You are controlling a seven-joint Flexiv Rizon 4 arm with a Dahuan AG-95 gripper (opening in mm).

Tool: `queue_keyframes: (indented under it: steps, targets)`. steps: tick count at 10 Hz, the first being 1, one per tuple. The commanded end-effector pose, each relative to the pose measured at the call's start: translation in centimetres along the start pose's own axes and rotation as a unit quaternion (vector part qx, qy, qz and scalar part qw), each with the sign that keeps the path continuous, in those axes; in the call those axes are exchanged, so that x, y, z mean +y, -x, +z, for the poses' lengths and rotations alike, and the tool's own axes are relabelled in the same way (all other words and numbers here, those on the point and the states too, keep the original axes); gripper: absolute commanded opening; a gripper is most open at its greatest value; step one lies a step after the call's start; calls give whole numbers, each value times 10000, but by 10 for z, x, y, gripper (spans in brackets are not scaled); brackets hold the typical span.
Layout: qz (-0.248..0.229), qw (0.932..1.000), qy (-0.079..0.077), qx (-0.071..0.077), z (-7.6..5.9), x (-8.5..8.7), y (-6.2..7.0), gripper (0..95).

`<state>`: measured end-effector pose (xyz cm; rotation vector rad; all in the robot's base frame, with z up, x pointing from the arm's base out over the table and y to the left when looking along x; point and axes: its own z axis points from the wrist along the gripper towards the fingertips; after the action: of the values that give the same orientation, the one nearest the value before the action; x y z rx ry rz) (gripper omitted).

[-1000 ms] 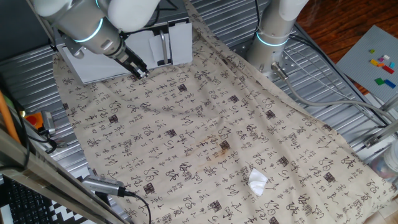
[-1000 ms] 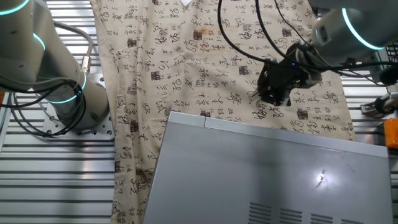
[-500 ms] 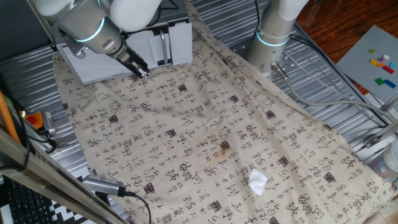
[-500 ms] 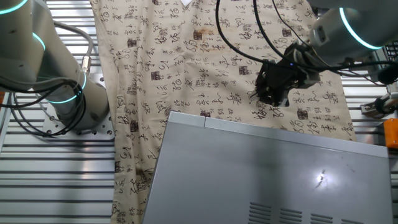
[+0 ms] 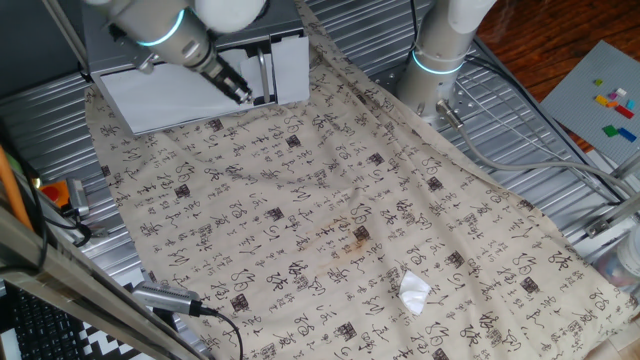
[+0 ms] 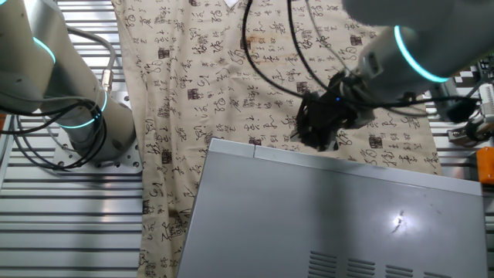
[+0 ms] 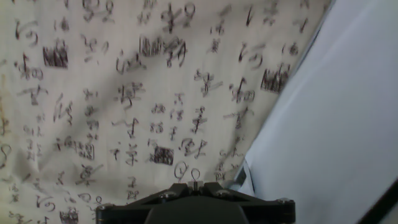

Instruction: Open the microwave door

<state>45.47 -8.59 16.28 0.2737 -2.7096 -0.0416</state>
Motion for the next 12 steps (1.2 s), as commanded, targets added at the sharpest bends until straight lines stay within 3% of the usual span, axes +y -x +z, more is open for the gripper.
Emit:
queue_keyframes:
  steps: [1,4,12]
  targets:
    - [-46,10000,-31,-29,3,-2,-3,0]
    - [-45,10000,-33,6,4,-3,-4,0]
    - [-35,9987,7,516,4,-3,-4,0]
